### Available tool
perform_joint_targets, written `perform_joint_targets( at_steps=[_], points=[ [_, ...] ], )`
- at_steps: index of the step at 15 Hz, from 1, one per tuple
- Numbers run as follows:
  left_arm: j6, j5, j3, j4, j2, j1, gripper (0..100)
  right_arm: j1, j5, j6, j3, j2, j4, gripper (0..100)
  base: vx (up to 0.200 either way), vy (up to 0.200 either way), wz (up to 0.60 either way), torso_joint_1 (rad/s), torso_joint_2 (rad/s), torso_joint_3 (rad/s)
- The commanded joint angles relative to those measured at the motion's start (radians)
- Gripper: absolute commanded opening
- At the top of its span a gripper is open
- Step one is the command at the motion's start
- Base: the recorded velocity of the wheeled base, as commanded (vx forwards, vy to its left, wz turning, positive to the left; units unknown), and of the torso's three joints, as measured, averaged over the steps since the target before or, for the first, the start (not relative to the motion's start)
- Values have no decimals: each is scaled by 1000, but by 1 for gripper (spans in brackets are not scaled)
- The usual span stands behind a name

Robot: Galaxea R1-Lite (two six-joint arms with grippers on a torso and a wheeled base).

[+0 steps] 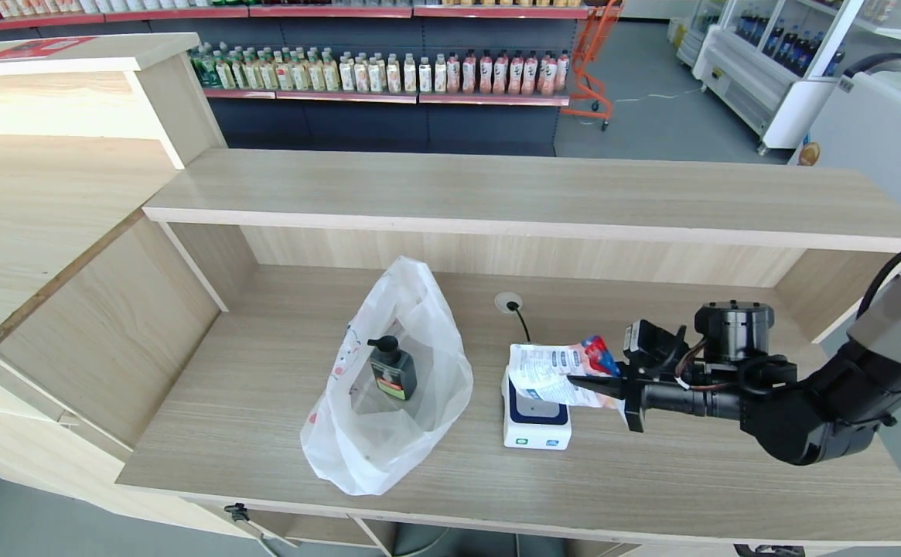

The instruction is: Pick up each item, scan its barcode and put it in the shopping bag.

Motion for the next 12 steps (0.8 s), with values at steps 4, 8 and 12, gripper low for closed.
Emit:
perform_joint_targets(
  at_steps=[4,8,12],
  points=[
    [0,0,0,0,0,0,100,2,-147,635,44,-371,146,0,0,0,0,0,0,0],
    [0,0,0,0,0,0,100,-4,-223,817,122,-488,261,0,0,0,0,0,0,0],
    [0,0,0,0,0,0,100,2,-223,865,182,-540,261,0,0,0,0,0,0,0]
  ],
)
